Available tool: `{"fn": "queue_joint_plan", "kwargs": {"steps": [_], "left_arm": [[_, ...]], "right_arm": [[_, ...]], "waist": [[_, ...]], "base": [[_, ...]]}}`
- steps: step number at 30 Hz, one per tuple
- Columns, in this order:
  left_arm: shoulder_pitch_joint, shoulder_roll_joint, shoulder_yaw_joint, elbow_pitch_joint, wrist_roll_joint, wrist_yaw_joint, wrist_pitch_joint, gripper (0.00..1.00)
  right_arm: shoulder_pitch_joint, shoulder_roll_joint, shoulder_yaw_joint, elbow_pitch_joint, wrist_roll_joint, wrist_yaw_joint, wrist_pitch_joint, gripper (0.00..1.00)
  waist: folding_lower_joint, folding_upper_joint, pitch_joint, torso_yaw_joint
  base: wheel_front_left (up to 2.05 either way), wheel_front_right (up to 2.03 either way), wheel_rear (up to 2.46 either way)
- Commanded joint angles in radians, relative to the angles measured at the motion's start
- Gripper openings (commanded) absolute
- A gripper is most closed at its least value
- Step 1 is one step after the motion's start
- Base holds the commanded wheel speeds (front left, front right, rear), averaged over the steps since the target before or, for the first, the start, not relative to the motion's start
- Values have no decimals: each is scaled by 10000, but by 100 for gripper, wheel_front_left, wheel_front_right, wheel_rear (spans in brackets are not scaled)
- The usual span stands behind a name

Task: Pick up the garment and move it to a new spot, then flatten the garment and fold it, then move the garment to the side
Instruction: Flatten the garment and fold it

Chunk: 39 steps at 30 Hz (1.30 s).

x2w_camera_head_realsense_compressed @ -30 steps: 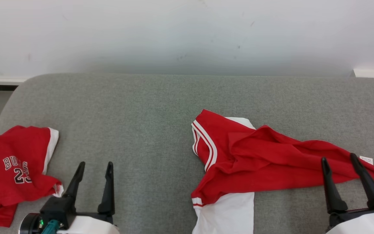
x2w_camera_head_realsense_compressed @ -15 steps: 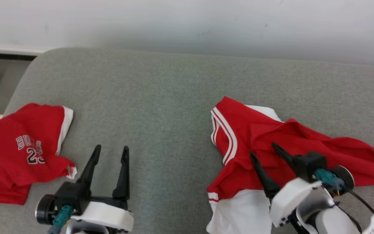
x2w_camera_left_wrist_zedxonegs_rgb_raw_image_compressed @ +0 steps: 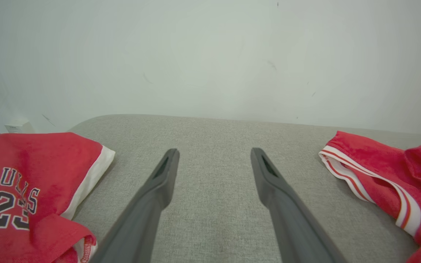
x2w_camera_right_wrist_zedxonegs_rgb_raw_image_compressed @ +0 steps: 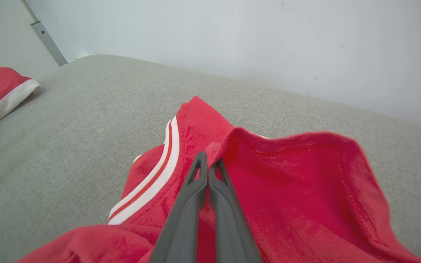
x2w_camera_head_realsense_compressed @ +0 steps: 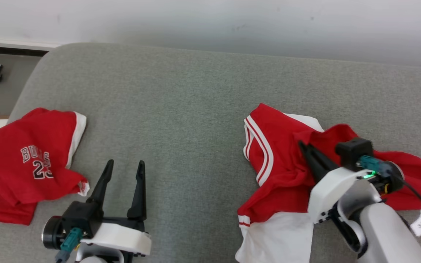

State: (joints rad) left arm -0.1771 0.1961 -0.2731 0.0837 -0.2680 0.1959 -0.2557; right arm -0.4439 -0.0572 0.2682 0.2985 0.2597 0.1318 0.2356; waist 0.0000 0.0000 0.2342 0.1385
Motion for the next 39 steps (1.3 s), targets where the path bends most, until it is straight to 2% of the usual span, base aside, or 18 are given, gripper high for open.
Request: {"fn": "queue_joint_plan", "kwargs": {"steps": [1,10,14,17,18,19,20,24,29,33,39], "left_arm": [[-9,-4,35,3,-57,61,-27,100],[153,117,152,-58,-36,64,-83,100],[188,173,176,-61,-53,70,-91,100],[227,221,170,-68,-61,74,-94,100],[239,233,163,-68,-62,80,-93,100],[256,244,160,-61,-69,75,-88,100],[286,255,148,-48,-78,74,-78,100],[393,297,114,-45,-108,77,-37,100],[596,405,169,-112,-188,148,3,100],[805,482,219,-194,-235,225,48,100],[1027,553,164,-356,-243,280,175,100]], "right_arm": [[267,-76,-222,-187,131,-22,-65,0],[2214,-485,-3256,-1970,129,-22,321,0],[2933,-376,-4385,-2062,229,-22,509,0],[3200,-266,-4686,-1879,338,-22,445,1],[3255,-247,-4700,-1816,360,-22,380,35],[3268,-234,-4731,-1760,397,-22,239,91],[3341,-214,-4750,-1694,440,-22,149,100],[3744,-231,-4977,-1749,259,-22,-544,100],[4305,-249,-5051,-2632,-97,-22,-1545,100],[4498,-221,-4540,-3722,-340,-22,-2009,100],[4651,-224,-3582,-4779,-397,-22,-1841,100]], "waist": [[0,0,-20,-91],[0,0,-130,-583],[0,0,-191,-733],[0,0,-238,-817],[0,0,-252,-837],[0,0,-285,-860],[0,0,-338,-875],[0,0,-491,-871],[0,0,-686,-896],[0,0,-858,-973],[0,0,-1066,-1001]], "base": [[0,0,0],[0,0,0],[0,0,0],[0,0,0],[0,0,0],[0,0,0],[0,0,0],[0,0,0],[0,0,0],[0,0,0],[0,0,0]]}}
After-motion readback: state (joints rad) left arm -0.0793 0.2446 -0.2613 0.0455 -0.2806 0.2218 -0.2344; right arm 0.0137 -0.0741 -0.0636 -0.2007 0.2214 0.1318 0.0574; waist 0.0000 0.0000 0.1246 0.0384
